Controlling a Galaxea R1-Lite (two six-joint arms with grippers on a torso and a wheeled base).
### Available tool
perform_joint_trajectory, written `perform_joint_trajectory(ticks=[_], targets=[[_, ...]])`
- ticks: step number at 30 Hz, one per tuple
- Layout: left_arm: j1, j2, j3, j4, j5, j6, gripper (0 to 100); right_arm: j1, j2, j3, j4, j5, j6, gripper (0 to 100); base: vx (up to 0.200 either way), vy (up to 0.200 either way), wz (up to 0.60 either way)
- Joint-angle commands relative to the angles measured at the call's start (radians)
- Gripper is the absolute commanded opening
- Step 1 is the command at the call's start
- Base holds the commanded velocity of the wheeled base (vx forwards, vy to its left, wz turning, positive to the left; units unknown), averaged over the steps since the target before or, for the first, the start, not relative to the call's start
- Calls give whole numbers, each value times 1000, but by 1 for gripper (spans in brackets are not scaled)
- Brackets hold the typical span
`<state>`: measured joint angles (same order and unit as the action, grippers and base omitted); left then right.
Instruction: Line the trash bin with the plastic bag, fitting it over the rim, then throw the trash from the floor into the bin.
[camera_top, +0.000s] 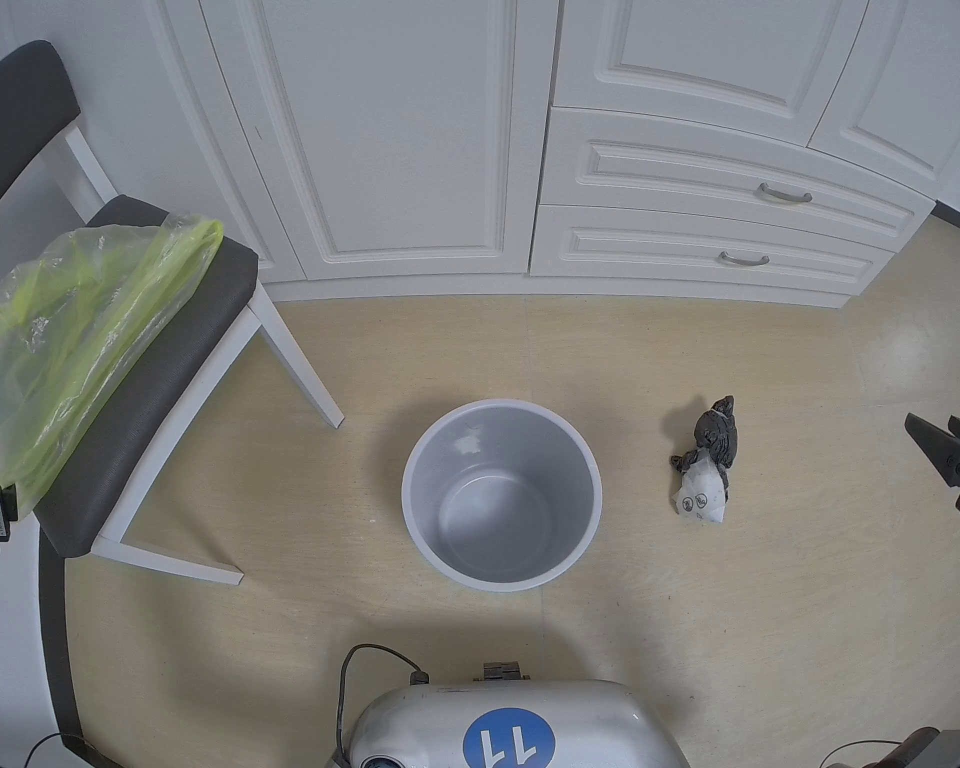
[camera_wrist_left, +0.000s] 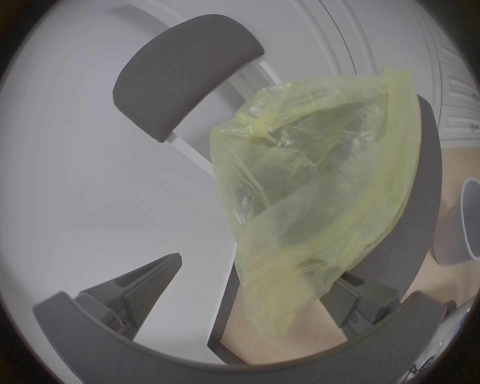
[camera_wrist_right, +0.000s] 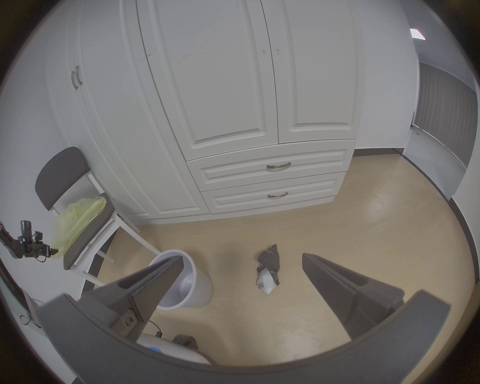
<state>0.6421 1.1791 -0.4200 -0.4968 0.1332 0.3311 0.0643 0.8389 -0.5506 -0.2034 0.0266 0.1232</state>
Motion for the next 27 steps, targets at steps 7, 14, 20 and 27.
perform_joint_trajectory(ticks=[7, 14, 20, 27], targets=[[85, 31, 17, -88, -103, -75, 100, 74, 0, 24, -1, -1, 3, 100, 0, 0, 0], [76, 47, 75, -106, -153, -72, 100, 74, 2, 29, -1, -1, 3, 100, 0, 0, 0], [76, 79, 78, -108, -156, -76, 100, 74, 2, 29, -1, -1, 3, 100, 0, 0, 0], [77, 165, 50, -255, -162, -187, 100, 75, 3, 34, -1, -1, 1, 100, 0, 0, 0]])
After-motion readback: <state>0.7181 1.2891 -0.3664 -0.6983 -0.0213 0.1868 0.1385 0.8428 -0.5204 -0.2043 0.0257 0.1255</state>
